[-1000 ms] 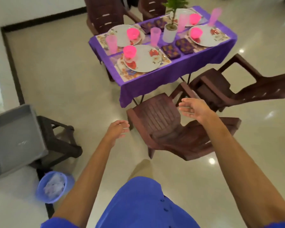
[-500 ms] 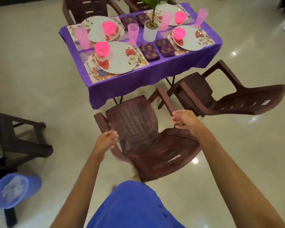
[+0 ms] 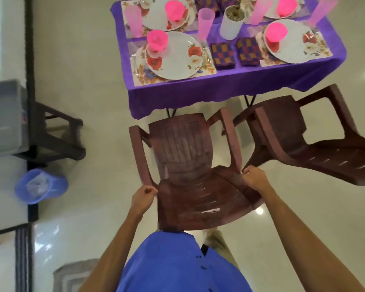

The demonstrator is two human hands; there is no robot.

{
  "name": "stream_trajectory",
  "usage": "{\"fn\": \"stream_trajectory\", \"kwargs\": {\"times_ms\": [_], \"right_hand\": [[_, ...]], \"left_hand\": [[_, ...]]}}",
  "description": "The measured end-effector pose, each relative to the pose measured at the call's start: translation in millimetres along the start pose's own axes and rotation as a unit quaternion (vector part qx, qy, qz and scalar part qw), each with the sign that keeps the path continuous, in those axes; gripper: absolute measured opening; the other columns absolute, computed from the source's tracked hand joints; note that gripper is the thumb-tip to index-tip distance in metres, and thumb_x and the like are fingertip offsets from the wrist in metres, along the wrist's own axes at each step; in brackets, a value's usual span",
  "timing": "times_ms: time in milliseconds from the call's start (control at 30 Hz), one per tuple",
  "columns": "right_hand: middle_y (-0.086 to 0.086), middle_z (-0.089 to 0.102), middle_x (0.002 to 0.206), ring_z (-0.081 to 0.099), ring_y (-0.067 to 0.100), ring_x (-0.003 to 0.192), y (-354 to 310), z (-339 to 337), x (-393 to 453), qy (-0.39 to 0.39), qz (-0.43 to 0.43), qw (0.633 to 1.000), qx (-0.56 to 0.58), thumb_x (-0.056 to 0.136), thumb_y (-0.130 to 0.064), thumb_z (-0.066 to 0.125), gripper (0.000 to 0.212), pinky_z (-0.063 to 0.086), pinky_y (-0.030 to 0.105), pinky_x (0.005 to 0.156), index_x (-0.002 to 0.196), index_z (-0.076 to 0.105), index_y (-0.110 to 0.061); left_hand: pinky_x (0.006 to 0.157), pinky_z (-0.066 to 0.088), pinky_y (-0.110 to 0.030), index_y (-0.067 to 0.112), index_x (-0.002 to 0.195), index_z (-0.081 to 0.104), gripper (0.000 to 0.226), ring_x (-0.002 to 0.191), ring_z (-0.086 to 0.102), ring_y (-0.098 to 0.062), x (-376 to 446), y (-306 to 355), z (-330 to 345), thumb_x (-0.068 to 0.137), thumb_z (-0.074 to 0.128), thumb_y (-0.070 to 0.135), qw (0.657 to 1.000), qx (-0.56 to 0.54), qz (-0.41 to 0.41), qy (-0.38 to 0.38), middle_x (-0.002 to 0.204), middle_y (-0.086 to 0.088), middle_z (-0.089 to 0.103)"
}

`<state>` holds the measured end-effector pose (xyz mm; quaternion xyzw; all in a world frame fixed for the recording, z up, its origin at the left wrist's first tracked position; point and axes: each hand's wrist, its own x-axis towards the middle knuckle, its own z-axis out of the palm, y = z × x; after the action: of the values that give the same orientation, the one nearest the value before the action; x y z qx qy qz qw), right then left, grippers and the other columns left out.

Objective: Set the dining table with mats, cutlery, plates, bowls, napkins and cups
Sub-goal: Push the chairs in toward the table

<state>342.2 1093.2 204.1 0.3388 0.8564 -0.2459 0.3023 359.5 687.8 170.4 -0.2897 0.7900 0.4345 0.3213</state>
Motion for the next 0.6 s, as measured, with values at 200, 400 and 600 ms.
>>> {"fn": "stream_trajectory", "kwargs": {"times_ms": [200,400,600], "right_hand": [[0.027,0.056,0.139,0.056,0.046,0.128,23,14,17,-0.043,0.013,0.996,-0.071,0.096,-0.032,0.059,0.058,0.046,0.048,0.102,0.140,0.045,0.004],[0.023,0.055,0.146,0.054,0.041,0.133,45,14,20,-0.079,-0.003,0.990,-0.113,0.107,-0.041,0.036,0.054,0.043,0.046,0.111,0.142,0.056,-0.004],[0.023,0.056,0.145,0.055,0.041,0.132,57,4,27,-0.071,-0.024,0.990,-0.116,0.108,-0.039,0.035,0.053,0.045,0.045,0.108,0.141,0.058,-0.004]], "left_hand": [[0.055,0.060,-0.034,0.013,0.112,0.063,0.032,0.094,0.067,-0.024,-34,-24,28,0.097,0.068,0.042,0.991,-0.017,-0.133,-0.012,0.112,-0.009,0.065],[0.065,0.063,-0.040,0.001,0.095,0.072,0.048,0.076,0.073,-0.034,-65,-37,87,0.099,0.061,0.048,0.979,-0.049,-0.121,0.157,0.088,-0.017,0.073],[0.084,0.060,-0.046,-0.003,0.093,0.076,0.055,0.085,0.072,-0.041,-59,-23,97,0.094,0.062,0.051,0.972,0.016,-0.125,0.198,0.086,-0.023,0.075]]}}
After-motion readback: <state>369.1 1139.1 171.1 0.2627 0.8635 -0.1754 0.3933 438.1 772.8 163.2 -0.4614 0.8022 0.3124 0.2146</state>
